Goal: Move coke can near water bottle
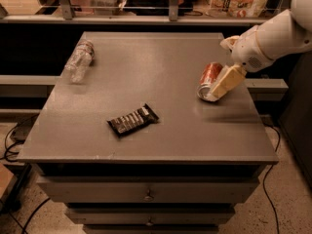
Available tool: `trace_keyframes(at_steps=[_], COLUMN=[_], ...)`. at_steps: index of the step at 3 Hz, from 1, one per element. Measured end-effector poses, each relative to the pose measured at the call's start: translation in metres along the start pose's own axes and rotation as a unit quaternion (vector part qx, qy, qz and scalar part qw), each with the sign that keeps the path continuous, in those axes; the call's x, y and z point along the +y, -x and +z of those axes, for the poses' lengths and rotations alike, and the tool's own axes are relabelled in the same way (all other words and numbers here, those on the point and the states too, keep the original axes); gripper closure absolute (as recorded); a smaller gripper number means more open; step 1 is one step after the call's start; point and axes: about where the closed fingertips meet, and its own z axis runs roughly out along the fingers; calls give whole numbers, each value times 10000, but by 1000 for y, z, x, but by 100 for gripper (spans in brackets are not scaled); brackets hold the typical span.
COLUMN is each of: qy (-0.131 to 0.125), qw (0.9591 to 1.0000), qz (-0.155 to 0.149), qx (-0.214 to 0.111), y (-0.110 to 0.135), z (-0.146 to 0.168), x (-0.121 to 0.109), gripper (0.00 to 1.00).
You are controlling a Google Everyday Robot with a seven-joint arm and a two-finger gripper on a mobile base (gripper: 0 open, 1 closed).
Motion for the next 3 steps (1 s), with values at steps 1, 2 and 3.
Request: trace_keyframes(at_steps=[1, 2, 3], qy=[32, 82, 90], qw=[9990, 9979, 9971], qz=[412, 616, 707], qx=[-142, -201, -253], y=[-22, -33, -33], z=[29, 44, 49], x=[-20, -27, -29], gripper=[0, 0, 18])
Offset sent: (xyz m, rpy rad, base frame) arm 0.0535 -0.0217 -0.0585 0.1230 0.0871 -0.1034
